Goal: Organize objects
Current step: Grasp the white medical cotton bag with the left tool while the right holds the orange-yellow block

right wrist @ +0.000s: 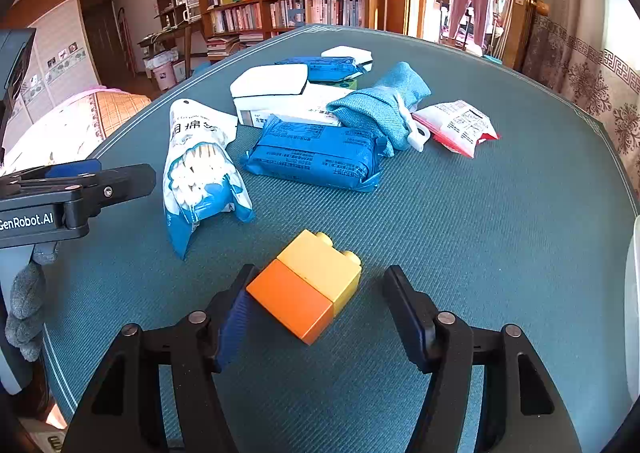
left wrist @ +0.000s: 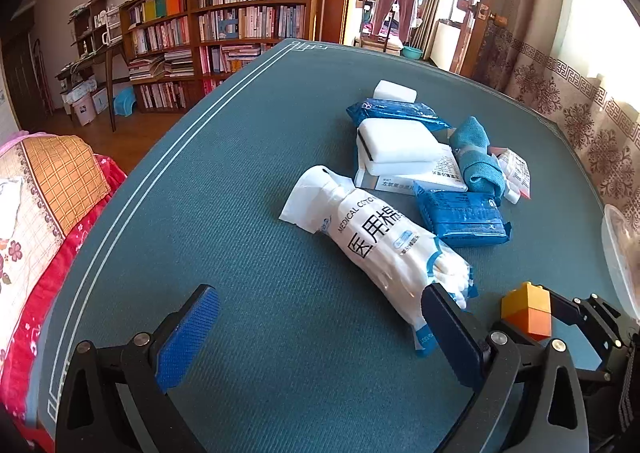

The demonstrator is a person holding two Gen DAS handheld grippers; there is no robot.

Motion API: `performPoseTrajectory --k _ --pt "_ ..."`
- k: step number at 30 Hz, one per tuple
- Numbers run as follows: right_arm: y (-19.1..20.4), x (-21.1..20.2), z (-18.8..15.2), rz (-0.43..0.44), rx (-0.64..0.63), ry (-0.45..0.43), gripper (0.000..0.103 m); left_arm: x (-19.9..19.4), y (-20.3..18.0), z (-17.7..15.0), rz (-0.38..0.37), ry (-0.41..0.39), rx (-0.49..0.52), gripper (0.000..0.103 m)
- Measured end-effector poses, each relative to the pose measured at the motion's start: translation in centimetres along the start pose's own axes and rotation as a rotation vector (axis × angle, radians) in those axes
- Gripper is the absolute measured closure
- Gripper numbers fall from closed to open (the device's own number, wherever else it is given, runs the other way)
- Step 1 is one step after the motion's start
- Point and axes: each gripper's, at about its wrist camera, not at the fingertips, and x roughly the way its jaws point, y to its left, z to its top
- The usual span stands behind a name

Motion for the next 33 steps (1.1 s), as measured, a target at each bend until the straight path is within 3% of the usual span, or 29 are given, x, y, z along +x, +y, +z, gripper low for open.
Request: performPoseTrajectory --k 3,16,23,25,29,33 --pt "-0.6 -0.2 -0.1 -0.006 0.019 -0.012 0.054 -0.1 -0.5 0.6 -0.013 -0.009 -0.017 0.0" --pt "-1.1 -0.6 -0.6 -0.008 0.054 -0.037 0.054 1.7 -1.6 2.5 -0.039 0.036 -0.116 0.0" --pt "-1.1 -0.6 -0.6 -0.008 0.056 -0.037 0.054 3.5 -1.4 2.1 -0.004 0.065 -0.141 0.001" --pt "-1.1 -0.6 -0.6 -0.008 0.056 -0.037 0.054 3.5 -1.2 2.0 -0.029 0.06 -0.148 0.004" --pt "-1.2 -0.6 -0.6 -0.008 0.059 -0.038 0.054 2.9 -1.5 1.8 -0.101 0.045 -0.121 0.029" --pt "-1.7 -0.8 -0.7 -0.007 0.079 -0.043 0.054 2.1 -2.0 1.3 -0.103 0.024 -0.076 0.038"
